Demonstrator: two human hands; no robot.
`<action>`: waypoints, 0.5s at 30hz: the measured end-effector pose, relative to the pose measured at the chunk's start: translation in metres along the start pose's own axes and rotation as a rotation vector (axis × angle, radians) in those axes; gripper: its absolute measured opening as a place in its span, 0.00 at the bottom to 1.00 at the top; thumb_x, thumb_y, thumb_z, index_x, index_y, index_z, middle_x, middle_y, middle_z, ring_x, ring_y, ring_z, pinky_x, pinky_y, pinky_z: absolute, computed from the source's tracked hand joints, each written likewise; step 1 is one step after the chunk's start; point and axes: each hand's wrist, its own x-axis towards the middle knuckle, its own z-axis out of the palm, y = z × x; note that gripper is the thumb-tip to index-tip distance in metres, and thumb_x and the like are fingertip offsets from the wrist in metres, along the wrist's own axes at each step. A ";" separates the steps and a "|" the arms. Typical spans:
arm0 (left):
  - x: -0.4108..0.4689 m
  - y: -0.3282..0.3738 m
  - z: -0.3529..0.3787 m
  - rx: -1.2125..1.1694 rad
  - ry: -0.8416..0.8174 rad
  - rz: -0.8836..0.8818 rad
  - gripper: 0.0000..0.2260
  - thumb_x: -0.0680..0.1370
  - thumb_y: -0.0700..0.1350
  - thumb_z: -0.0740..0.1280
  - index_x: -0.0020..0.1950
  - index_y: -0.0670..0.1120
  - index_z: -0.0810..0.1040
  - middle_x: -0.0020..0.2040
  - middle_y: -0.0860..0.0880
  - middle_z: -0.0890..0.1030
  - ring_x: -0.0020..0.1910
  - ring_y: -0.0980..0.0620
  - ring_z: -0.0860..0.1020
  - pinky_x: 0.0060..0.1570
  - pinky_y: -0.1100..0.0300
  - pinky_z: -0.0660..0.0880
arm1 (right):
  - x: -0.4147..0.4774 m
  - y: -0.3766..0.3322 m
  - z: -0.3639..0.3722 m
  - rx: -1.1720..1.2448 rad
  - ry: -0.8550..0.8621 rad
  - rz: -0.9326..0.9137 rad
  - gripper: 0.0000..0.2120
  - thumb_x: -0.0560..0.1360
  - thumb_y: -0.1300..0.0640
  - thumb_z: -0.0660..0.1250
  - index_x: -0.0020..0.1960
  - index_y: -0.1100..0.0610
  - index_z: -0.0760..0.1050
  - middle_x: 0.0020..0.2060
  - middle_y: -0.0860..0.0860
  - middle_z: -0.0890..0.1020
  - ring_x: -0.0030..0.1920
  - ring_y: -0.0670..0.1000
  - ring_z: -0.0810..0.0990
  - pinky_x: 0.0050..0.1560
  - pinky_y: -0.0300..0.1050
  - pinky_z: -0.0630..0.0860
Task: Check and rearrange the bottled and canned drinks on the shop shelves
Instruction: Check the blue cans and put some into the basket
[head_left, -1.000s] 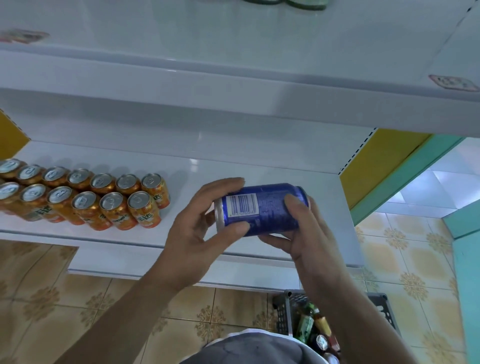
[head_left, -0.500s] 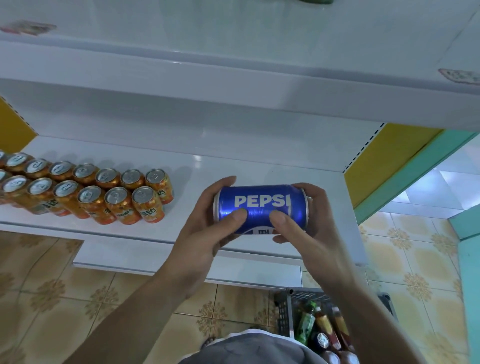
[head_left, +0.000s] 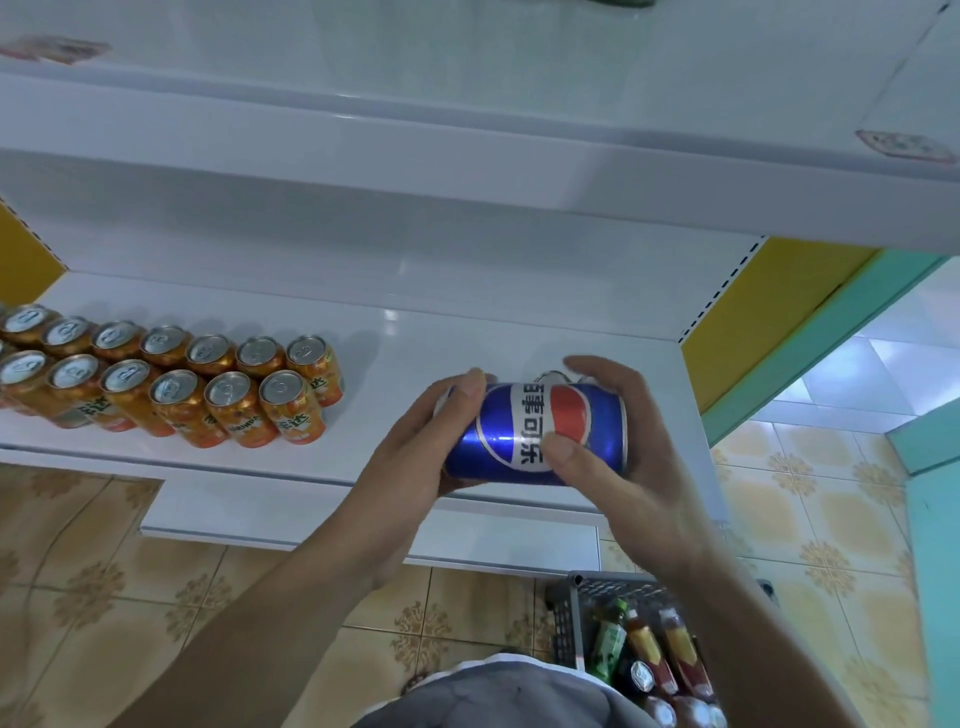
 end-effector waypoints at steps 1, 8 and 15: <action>0.000 -0.001 0.001 -0.002 -0.013 0.000 0.28 0.67 0.64 0.65 0.65 0.58 0.75 0.59 0.54 0.82 0.59 0.51 0.81 0.56 0.55 0.80 | 0.000 -0.001 0.003 -0.008 0.054 0.009 0.19 0.71 0.47 0.70 0.60 0.45 0.73 0.49 0.41 0.82 0.48 0.46 0.84 0.39 0.39 0.81; -0.001 0.002 0.005 -0.032 0.031 0.023 0.27 0.67 0.63 0.66 0.63 0.54 0.77 0.55 0.52 0.84 0.56 0.49 0.83 0.51 0.56 0.81 | -0.006 -0.007 0.002 0.061 -0.010 0.060 0.25 0.71 0.52 0.70 0.65 0.43 0.68 0.52 0.41 0.81 0.41 0.48 0.85 0.40 0.39 0.81; -0.004 -0.001 0.006 -0.041 -0.007 0.029 0.22 0.75 0.50 0.73 0.67 0.58 0.74 0.60 0.53 0.81 0.61 0.49 0.80 0.53 0.56 0.81 | 0.002 -0.004 0.002 0.023 0.107 0.086 0.19 0.72 0.43 0.65 0.61 0.47 0.72 0.45 0.44 0.84 0.41 0.47 0.84 0.38 0.40 0.80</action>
